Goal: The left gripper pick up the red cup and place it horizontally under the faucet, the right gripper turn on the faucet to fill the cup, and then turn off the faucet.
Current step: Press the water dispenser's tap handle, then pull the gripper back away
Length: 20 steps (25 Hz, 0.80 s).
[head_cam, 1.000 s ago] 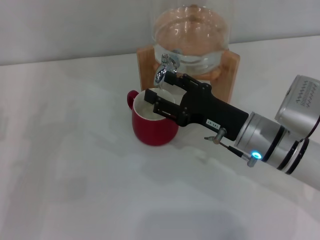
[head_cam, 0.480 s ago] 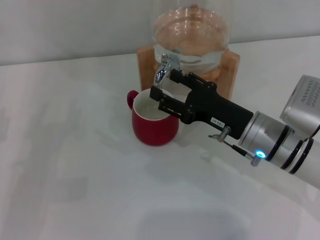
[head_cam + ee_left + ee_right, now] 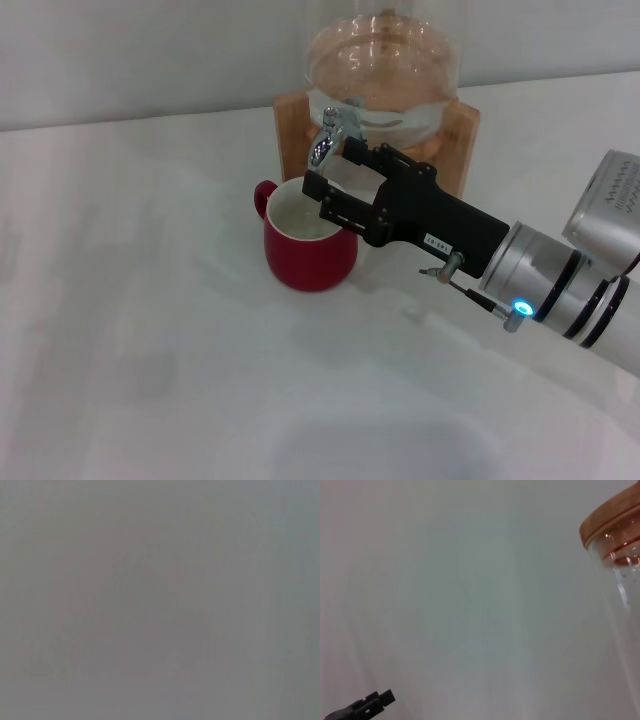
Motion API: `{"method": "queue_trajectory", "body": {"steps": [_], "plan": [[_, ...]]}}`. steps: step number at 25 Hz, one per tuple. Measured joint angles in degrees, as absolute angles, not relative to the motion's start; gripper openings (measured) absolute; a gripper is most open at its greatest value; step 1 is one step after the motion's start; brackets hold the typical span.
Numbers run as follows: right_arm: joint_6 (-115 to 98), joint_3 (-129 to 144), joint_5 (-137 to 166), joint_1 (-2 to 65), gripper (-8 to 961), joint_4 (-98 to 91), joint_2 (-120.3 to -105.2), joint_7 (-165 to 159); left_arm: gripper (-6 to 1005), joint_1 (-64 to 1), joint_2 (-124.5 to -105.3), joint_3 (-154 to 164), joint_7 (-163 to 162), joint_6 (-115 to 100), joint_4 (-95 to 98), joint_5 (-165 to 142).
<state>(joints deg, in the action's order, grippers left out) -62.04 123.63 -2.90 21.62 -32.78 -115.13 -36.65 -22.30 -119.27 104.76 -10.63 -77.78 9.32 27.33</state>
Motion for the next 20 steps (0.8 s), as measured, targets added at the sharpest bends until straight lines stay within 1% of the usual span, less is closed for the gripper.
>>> {"method": "queue_trajectory", "body": {"steps": [20], "plan": [[-63.3, 122.1, -2.8, 20.7, 783, -32.8, -115.13, -36.6, 685, -22.6, -119.27, 104.8, -10.6, -77.6, 9.3, 27.3]]}}
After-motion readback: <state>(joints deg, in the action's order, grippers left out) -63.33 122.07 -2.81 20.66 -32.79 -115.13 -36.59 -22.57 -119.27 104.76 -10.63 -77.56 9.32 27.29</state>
